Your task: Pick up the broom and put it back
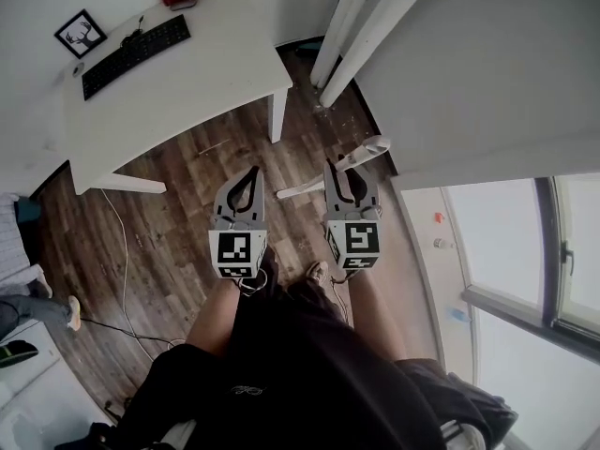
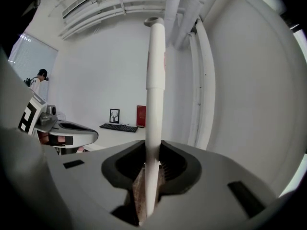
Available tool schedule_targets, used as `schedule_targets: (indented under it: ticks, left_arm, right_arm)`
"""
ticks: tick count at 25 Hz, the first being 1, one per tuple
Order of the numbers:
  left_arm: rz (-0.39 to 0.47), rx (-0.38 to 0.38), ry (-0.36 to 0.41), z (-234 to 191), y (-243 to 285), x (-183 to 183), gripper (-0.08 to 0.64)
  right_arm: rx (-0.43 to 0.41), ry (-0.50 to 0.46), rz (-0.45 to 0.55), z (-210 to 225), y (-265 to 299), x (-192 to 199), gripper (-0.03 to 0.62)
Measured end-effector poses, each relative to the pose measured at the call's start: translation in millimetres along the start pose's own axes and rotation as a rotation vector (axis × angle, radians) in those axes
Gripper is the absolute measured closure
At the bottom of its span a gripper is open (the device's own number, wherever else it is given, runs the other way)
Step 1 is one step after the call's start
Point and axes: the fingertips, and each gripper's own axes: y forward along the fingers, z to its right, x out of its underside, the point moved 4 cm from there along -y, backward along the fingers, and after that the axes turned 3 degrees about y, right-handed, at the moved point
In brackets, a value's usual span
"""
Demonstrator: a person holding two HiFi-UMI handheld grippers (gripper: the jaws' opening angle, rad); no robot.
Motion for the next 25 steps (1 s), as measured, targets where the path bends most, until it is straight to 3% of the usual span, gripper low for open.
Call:
schedule_targets:
  ticks: [6,13,25]
  left_arm:
    - [0.019,-0.055,0.016,49.5,-30.7,-30.8,0.557]
    - [0.142,-0.094,0.028,88.4,-55.4,-91.4,0.557]
    - [0.21,-0.106,0.061,111.6,-66.9,-121.9,0.558]
  right_arm:
    - [-0.038,0.002,0.033,10.9,-62.2,-32.1,0.492]
    - [-0.1,0.0,0.131,19.2,-115.5,-71.5,0.492]
    - [-0.113,-0.01,0.192,21.8,-133.2,-87.1,0.492]
